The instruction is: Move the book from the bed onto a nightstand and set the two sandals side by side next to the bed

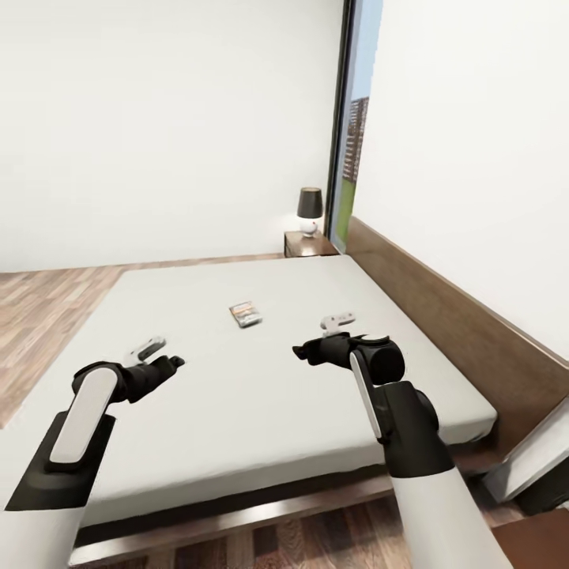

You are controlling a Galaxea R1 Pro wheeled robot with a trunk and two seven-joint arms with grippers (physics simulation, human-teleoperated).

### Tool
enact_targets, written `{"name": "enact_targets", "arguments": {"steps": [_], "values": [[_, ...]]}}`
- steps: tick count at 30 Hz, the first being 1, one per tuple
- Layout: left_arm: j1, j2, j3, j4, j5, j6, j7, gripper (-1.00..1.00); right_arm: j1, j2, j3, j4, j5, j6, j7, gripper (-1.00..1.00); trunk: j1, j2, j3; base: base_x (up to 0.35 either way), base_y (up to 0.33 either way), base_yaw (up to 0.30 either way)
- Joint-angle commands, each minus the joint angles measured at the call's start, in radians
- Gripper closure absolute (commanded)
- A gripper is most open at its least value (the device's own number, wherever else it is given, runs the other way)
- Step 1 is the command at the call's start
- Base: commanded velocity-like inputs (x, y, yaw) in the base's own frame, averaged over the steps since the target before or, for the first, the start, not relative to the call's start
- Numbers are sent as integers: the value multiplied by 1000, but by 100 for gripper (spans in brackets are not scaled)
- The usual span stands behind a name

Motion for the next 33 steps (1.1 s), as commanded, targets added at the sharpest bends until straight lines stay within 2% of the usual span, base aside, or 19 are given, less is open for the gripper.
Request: {"name": "enact_targets", "arguments": {"steps": [1, 6, 15, 24, 33], "values": [[1, 0, 4, -1, 11, 2, 10, -100, -1, 0, 0, -3, 10, 4, 8, -100, 0, -1, -2, 24, 0, 244], [8, 0, 13, -2, 11, 3, 10, -100, 0, 0, 0, -10, 11, 4, 8, -100, 0, -1, -6, 128, 0, 244], [11, 0, 17, 0, 10, 8, 9, -100, 3, -3, -4, -16, 10, 4, 9, -100, 0, -1, -14, 273, 0, 227], [11, 0, 17, -1, 11, 9, 9, -100, 57, -5, 1, -63, 10, 4, 10, -100, 0, -1, -15, 318, 0, 51], [11, 0, 16, 0, 11, 10, 9, -100, 70, -6, 1, -75, 11, 4, 8, -100, 0, -1, -16, 313, 0, 7]]}}
